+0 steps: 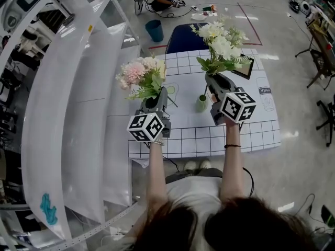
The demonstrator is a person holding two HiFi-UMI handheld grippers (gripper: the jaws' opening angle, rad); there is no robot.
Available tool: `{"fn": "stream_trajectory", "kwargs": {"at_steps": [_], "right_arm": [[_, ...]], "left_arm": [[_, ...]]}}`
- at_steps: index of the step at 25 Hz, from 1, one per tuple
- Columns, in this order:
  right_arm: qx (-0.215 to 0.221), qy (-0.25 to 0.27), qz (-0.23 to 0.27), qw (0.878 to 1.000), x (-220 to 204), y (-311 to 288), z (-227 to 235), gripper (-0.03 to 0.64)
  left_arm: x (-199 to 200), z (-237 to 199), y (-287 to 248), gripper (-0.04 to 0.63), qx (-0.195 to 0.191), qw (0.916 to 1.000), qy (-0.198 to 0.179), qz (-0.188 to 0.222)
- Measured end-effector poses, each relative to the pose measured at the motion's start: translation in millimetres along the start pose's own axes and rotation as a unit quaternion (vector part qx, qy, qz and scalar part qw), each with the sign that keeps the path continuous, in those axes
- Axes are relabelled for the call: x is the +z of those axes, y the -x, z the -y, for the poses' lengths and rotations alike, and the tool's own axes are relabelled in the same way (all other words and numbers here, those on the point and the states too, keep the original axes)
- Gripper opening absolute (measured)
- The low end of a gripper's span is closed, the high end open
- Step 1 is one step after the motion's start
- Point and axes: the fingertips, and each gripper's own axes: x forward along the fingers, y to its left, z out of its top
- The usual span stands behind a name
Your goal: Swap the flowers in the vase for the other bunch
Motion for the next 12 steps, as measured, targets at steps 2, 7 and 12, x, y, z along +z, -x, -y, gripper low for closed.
{"fn": "stream_trajectory", "kwargs": {"at_steps": [2, 7, 12], "right_arm": [[0.001, 0.003, -0.006, 1.0, -4.1, -2.1, 0.0, 0.051], [0.007, 0.014, -0.016, 1.0, -11.8, -4.8, -1.9, 0.051], [0.01, 0.037, -0.027, 0.999, -24.4, -6.3, -4.1, 0.051]], "left_arm": [[-0.2, -1.3, 0.2, 0.061, 0.002, 1.0, 0.001, 0.0], [-2.6, -3.4, 1.8, 0.061, 0.005, 1.0, 0.005, -0.001], [-7.4, -4.2, 3.1, 0.061, 0.004, 1.0, 0.007, -0.004]]}}
